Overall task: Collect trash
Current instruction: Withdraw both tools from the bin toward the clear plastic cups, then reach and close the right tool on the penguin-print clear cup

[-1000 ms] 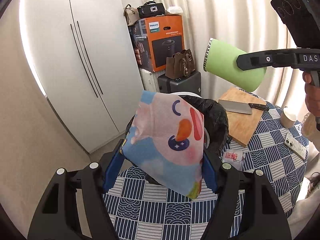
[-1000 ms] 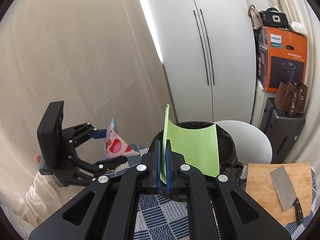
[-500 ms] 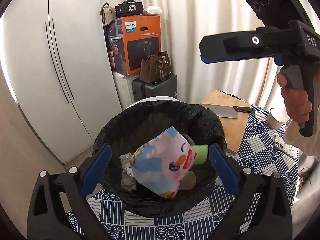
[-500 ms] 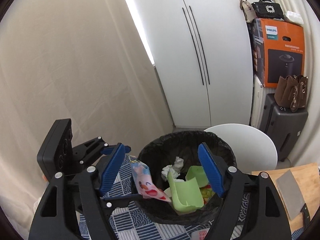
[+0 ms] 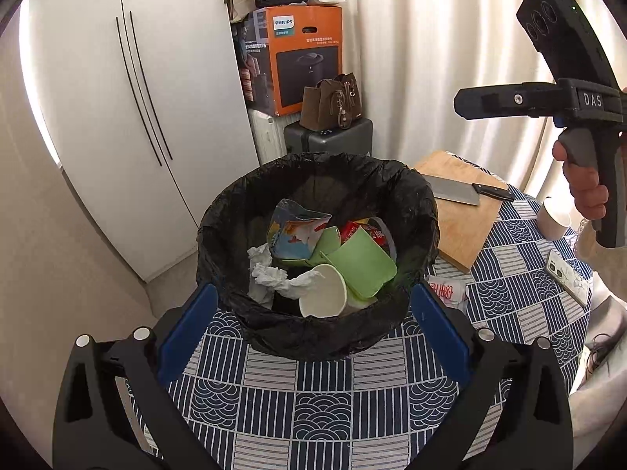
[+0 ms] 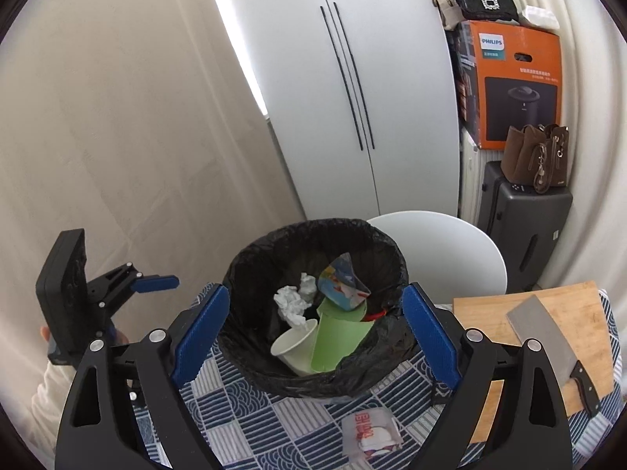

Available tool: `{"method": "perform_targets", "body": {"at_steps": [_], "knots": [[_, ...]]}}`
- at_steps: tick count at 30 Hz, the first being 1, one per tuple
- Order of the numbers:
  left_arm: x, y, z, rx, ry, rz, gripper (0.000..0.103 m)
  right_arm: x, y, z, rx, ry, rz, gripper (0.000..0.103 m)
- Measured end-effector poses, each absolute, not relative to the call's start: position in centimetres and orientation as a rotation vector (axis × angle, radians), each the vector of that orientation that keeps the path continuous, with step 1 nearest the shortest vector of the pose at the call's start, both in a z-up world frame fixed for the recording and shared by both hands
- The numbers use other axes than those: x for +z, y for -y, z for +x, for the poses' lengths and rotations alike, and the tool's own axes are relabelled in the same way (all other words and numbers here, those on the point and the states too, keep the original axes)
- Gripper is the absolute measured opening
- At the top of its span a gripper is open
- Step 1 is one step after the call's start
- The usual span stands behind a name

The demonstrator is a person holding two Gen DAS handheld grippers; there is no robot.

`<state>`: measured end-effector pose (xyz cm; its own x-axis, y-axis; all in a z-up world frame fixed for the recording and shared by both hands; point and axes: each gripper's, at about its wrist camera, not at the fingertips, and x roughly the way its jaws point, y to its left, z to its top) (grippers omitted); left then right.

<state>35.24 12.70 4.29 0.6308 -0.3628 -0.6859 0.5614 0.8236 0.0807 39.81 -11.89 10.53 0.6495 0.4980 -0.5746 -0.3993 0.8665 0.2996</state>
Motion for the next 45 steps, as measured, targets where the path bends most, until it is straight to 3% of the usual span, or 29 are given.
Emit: {"method": "perform_targets", "body": {"at_steps": [15, 18, 26, 32, 39, 41, 45], "knots": [[2.7, -14.1, 29.3, -0.422, -0.799, 0.25, 0.097, 2.1, 14.8, 36.4, 0.467, -0.905, 0.104, 0.085], [2.0, -14.2, 28.6, -0.407, -0.821, 0.242, 0.097, -0.2, 14.9, 35.9, 0.471, -0.961, 0.108, 0.077], [0.5, -14.2, 26.8, -0.387, -0.863, 0.224, 0.097, -5.2, 15.1, 34.4, 0.48, -1.066, 0.136, 0.036], [-0.3, -14.4, 25.7, -0.373, -0.896, 0.216, 0.097, -7.8, 15.5, 34.5, 0.472, -1.123, 0.2, 0.026], [-1.2, -14.9, 24.8, -0.352, -0.94, 0.216, 0.097, -9.9, 15.3, 35.0, 0.46, -1.154, 0.272, 0.025], [-1.4, -15.1, 24.7, -0.346, -0.951, 0.216, 0.097, -10.2, 15.2, 35.2, 0.47, -1.154, 0.287, 0.012], [-1.6, -15.3, 24.3, -0.335, -0.965, 0.219, 0.097, -10.2, 14.6, 35.3, 0.461, -1.142, 0.232, 0.002]]}}
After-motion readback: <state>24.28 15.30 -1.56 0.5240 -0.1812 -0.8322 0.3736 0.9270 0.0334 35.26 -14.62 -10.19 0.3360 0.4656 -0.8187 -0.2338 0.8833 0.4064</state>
